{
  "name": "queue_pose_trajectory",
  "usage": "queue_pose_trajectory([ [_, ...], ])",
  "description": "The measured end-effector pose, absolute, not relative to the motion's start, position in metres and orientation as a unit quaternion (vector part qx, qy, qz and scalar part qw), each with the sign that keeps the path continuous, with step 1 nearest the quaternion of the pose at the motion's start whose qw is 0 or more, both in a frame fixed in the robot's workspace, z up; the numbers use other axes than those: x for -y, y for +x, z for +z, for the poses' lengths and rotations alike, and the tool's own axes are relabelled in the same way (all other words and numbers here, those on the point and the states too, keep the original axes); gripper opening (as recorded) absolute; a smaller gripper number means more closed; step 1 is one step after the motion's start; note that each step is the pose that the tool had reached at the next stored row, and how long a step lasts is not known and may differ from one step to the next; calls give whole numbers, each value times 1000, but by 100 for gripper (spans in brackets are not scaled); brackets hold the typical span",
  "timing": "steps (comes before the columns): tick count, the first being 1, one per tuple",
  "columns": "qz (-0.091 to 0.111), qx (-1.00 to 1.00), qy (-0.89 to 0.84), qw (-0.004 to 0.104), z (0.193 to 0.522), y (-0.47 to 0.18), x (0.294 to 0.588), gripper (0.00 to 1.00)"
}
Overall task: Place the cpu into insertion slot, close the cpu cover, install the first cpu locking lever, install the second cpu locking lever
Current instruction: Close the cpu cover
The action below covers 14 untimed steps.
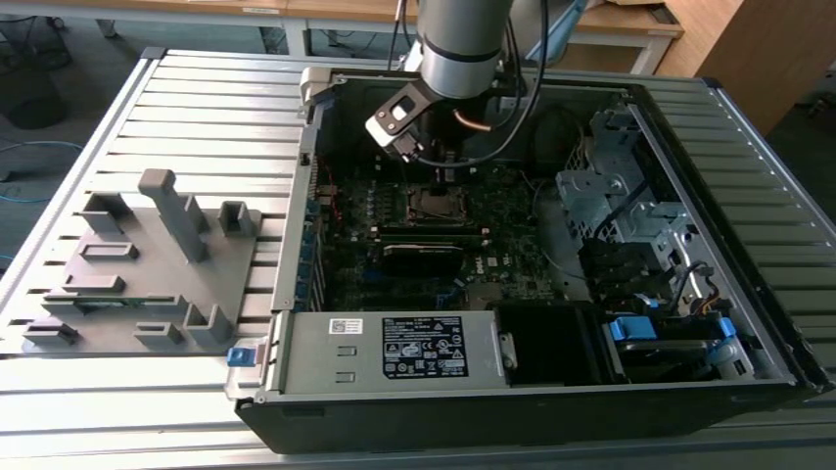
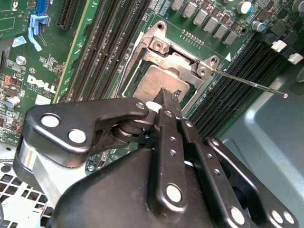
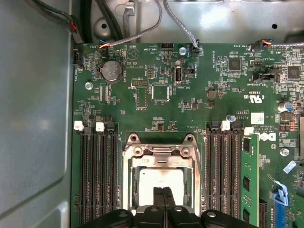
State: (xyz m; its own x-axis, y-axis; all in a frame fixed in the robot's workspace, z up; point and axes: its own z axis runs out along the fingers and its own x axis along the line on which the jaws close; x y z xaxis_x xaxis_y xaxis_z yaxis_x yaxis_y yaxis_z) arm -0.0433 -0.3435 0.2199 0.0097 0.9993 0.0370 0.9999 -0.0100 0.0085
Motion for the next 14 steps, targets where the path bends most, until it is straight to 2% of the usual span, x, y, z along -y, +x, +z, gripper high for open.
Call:
queue_pose_trajectory([
  [14, -16, 702, -712, 10, 217, -44, 343, 10],
])
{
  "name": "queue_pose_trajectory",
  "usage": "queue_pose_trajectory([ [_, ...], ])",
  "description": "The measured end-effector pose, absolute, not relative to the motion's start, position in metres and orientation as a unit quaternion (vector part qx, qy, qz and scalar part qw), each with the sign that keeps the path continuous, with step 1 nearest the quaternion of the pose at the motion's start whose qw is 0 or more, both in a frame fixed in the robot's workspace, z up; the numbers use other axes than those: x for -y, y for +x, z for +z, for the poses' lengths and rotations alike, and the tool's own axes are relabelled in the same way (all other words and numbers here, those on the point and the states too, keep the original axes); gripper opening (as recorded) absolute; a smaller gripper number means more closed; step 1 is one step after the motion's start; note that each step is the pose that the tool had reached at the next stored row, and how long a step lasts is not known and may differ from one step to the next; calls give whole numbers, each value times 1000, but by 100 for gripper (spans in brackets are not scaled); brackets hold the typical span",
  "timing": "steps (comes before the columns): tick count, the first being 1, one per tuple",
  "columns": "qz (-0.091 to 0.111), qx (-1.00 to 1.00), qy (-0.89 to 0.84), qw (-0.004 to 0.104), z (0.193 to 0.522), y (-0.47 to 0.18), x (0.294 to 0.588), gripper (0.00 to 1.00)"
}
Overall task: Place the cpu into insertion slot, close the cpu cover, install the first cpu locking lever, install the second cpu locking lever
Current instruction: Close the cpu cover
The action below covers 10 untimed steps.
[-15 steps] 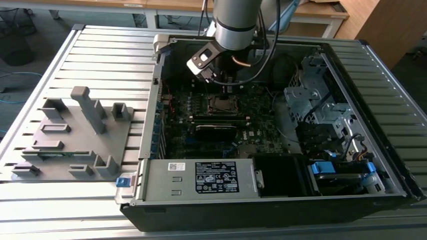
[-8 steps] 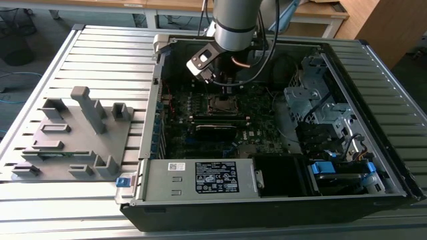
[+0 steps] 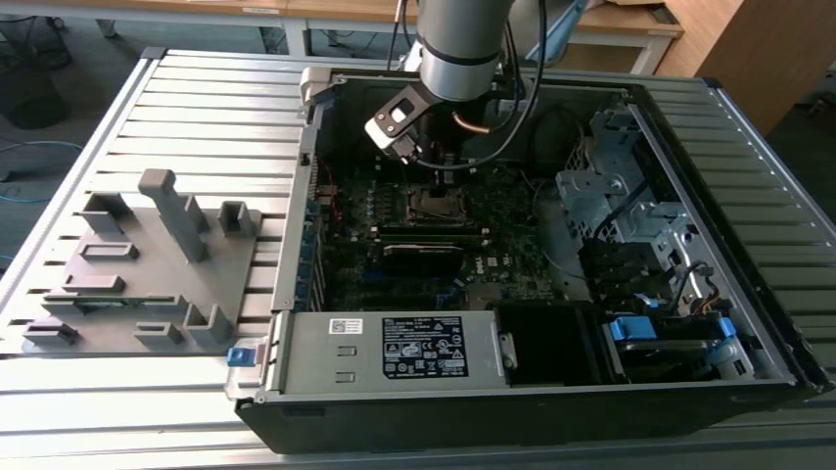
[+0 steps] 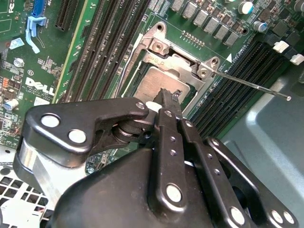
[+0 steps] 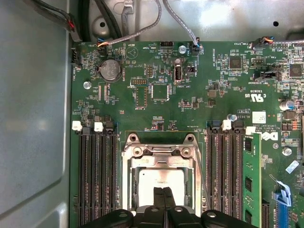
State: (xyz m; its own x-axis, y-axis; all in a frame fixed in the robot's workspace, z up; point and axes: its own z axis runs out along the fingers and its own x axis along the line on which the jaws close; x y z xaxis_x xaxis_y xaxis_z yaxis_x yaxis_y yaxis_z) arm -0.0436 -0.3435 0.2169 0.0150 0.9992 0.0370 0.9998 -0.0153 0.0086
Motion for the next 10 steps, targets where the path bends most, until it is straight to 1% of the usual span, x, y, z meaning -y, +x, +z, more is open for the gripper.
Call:
queue_pose_trajectory([
  [10, -16, 740, -672, 11, 216, -44, 343, 10],
])
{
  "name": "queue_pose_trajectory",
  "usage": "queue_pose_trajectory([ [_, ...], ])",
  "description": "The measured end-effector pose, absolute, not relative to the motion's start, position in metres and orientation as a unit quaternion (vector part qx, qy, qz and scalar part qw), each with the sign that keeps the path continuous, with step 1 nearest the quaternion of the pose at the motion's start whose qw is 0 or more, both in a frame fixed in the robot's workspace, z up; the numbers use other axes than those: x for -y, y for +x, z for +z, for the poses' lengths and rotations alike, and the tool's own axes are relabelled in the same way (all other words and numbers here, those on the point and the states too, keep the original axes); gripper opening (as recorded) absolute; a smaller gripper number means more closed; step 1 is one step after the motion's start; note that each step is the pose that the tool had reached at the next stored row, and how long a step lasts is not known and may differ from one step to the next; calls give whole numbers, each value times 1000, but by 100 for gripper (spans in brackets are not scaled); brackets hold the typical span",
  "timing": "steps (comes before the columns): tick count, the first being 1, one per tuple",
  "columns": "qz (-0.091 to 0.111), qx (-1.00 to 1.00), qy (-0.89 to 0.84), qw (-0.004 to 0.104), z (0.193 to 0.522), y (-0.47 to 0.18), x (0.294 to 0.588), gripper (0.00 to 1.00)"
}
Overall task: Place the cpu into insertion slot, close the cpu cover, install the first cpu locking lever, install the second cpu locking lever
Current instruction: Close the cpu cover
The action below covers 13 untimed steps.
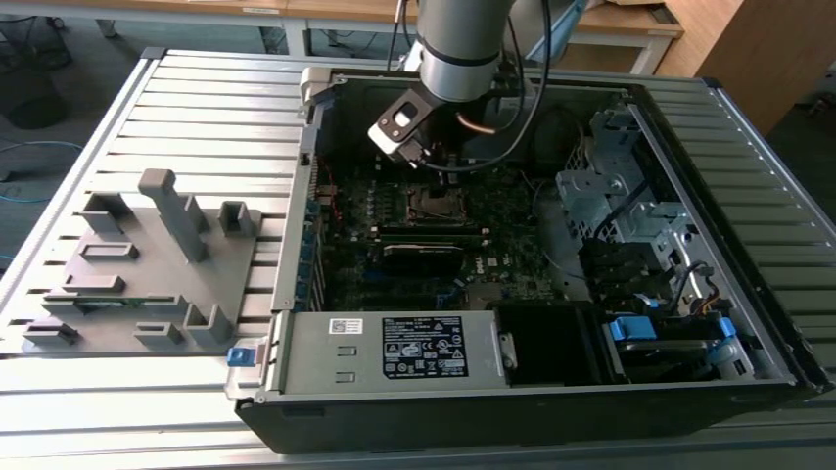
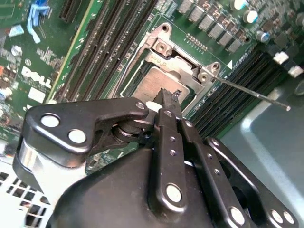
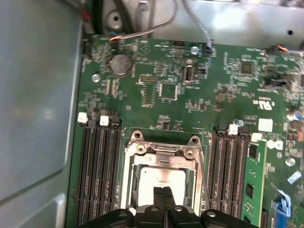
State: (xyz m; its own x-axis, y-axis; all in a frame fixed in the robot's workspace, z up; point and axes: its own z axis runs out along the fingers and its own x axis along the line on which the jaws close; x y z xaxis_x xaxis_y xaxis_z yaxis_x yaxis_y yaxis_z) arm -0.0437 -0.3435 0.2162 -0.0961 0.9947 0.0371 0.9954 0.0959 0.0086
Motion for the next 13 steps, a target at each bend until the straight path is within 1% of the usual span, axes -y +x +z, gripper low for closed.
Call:
queue_pose_trajectory([
  [13, -14, 814, -580, 13, 215, -44, 343, 10],
])
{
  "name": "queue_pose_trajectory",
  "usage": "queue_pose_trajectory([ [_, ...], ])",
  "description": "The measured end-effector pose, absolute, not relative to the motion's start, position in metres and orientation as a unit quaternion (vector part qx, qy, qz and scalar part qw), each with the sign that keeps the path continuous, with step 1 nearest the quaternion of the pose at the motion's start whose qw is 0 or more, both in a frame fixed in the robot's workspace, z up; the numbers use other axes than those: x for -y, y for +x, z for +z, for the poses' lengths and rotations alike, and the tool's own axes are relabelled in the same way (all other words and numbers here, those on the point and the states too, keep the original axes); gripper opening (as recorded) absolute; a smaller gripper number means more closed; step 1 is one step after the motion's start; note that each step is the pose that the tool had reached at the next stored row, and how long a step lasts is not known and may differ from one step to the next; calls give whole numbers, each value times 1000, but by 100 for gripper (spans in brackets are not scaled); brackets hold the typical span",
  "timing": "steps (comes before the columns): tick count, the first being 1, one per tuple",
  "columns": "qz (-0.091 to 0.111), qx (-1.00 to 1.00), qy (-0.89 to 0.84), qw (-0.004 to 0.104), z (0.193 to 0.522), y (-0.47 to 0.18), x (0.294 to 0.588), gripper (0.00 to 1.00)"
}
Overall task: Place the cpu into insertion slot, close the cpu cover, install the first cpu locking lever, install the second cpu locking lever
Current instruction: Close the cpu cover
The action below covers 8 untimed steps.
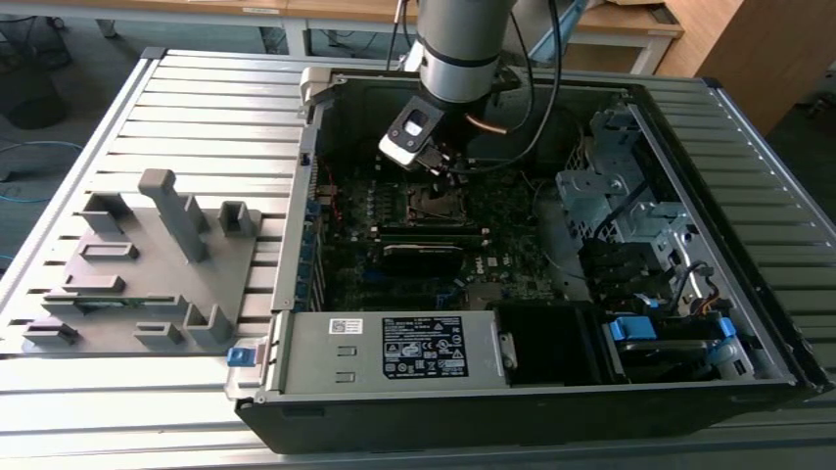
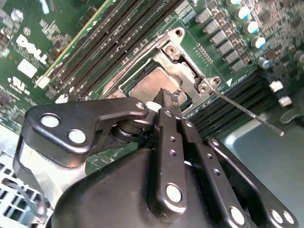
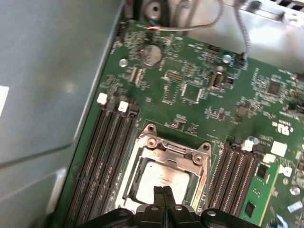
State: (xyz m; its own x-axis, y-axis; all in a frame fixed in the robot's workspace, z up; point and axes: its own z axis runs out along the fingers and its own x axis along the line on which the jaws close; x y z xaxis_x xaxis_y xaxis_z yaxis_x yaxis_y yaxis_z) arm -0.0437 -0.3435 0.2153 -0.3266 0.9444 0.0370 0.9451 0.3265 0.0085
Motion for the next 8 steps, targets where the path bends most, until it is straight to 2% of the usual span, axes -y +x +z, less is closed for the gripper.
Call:
queue_pose_trajectory([
  [8, -13, 854, -520, 14, 215, -44, 343, 10],
])
